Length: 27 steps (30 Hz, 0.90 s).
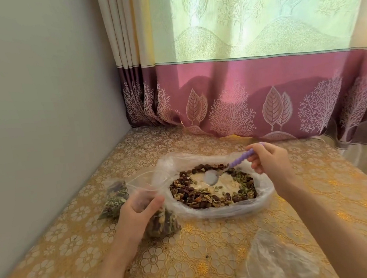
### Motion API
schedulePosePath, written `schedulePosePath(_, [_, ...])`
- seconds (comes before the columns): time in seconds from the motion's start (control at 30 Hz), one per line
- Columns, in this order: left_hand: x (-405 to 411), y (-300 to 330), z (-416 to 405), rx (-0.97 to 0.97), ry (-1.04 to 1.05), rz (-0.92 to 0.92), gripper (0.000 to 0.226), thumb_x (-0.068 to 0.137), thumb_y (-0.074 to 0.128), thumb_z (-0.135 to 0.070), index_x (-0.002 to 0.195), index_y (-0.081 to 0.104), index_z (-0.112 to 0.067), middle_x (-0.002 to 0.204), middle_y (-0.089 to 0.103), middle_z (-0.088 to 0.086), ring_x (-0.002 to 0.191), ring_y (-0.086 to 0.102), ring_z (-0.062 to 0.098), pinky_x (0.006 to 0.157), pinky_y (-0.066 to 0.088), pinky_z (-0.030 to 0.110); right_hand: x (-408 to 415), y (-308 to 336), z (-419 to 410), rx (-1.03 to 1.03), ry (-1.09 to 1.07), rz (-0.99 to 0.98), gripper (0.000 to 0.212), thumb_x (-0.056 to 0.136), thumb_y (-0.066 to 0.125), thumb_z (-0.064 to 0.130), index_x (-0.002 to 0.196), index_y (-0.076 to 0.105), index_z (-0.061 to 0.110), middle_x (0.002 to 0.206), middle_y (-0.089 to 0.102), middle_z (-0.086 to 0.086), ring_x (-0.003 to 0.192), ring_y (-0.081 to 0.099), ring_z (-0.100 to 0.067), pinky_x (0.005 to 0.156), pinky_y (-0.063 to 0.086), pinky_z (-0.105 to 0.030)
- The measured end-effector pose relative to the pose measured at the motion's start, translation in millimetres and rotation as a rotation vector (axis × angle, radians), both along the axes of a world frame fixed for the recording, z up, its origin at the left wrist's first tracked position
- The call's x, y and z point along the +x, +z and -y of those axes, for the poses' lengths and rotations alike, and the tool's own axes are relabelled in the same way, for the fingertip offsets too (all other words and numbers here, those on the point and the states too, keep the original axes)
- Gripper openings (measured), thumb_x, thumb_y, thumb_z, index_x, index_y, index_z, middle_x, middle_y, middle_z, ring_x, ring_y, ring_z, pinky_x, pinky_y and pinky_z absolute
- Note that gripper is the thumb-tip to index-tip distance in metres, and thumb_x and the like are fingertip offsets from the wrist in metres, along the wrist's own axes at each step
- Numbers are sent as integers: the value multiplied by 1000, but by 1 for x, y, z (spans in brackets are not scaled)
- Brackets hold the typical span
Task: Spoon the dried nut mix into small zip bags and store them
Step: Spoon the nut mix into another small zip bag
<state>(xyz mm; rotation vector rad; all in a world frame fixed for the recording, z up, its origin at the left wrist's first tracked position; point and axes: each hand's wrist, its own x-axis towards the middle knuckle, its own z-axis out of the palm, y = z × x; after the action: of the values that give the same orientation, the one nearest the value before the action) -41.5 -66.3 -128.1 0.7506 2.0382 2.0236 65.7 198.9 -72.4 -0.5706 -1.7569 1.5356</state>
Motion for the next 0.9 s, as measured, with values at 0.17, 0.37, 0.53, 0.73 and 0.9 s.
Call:
schedulePosePath(0.17, [1,-1,-1,13,-27,17,38,66,68,-38,97,66,-16,90,72,-6,84,65,5,68,47,8,5,-13,-12,27,-55,46,22,91,47,6,82,66,2,51,58,5,46,45,-6,40,36,-14])
schedulePosePath(0.37, [-1,-5,-1,-47,-45,27,38,70,65,-42,105,61,-28,99,68,-22,92,61,-9,74,43,6,5,-21,-14,-86,10,81,22,87,51,5,75,69,3,59,59,-6,46,46,-11,39,34,-17])
schedulePosePath(0.53, [-1,-6,-3,-43,-40,24,41,71,65,-42,109,59,-28,99,66,-27,94,59,-13,74,43,1,-3,-27,-6,-197,97,103,25,88,49,4,73,69,-1,53,62,-3,42,47,-8,38,34,-16])
schedulePosePath(0.73, [-3,-8,1,-35,-108,61,54,60,64,-61,109,61,-38,111,66,-4,107,61,12,92,44,34,-8,-34,5,-358,89,117,21,87,50,6,80,67,-5,58,63,-10,47,55,-13,39,41,-17])
schedulePosePath(0.9, [-6,-11,0,-67,-105,44,44,73,66,-43,115,58,-33,105,69,-7,101,63,9,88,49,32,-6,-36,8,-424,44,100,21,87,48,3,79,65,-5,61,62,-12,51,53,-15,42,41,-18])
